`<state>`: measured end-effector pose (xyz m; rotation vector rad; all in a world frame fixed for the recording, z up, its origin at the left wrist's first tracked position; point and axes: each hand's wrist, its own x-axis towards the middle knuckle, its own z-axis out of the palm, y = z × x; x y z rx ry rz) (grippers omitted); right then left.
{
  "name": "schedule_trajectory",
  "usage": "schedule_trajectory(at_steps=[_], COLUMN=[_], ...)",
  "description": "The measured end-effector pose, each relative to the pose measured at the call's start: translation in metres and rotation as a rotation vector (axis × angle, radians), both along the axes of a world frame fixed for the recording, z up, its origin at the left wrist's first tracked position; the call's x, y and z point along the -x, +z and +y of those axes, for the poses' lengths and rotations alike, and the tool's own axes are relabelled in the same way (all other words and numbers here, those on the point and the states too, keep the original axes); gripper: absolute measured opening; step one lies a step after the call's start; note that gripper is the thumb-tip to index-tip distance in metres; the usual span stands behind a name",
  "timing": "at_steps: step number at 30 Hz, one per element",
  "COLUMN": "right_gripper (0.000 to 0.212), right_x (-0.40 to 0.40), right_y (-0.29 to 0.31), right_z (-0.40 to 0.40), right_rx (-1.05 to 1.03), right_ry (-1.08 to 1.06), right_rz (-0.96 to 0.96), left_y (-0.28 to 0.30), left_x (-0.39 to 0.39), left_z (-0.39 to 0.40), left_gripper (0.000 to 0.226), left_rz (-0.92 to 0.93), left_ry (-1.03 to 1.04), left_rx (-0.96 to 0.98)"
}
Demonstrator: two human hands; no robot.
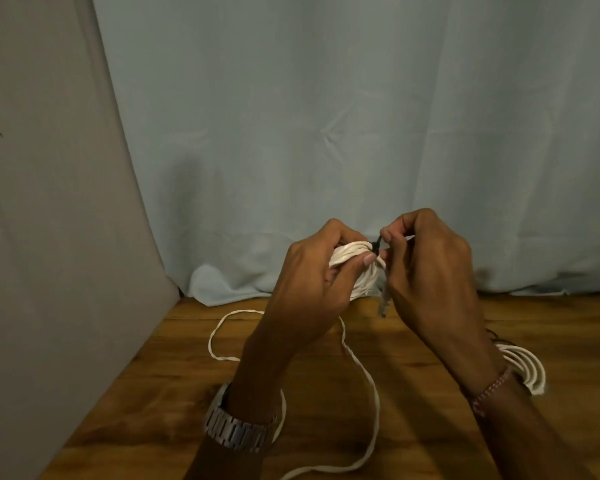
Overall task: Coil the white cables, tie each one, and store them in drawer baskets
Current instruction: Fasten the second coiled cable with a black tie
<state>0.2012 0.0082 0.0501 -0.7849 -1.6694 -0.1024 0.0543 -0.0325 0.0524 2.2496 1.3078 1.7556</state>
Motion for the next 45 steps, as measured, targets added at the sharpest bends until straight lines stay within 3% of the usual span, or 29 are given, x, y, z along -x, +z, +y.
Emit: schedule_trajectory(at_steps=[3,6,12,17,24,39,45], right_gripper=[0.005,0.007,0.01,0.023,0.049,0.019,0.009], right_x=[-0.001,-0.017,-0.035,-0.036,-0.031,-0.025,-0.017], right_y=[0.001,0.014,0.038,0.042,0.037,0.03,0.023], right_z=[0.003,0.009,-0.015,-0.025,-0.025,-0.018,-0.015], right_rx=[-0.002,0.177,0.38,0.505,0.402,0.319,0.091], right_ry=[-0.048,-0.098,0.188,0.439,0.367,0.36,0.223], right_rz=[0.026,-0.021,0.151,0.067,-0.116,0.007,-0.001], left_y=[0.003,0.009,0.01,0.008,0.005,0.007,0.004], left_x=[-0.004,-0.021,-0.017,-0.005,0.002,0.003,0.004], left_z=[-0.005,-0.018,-0.017,-0.012,-0.008,-0.011,-0.007], left_gripper=[0.013,0.009,0.01,0.012,0.017,0.02,0.024], left_rz=[-0.007,0.019,-0.05,-0.11,-0.11,-0.104,-0.097], left_ry=[-0.059,-0.121,-0.117,-0.076,-0.063,-0.104,-0.075], left_rx=[0.03,-0.018,0.027,0.067,0.107,0.134,0.131])
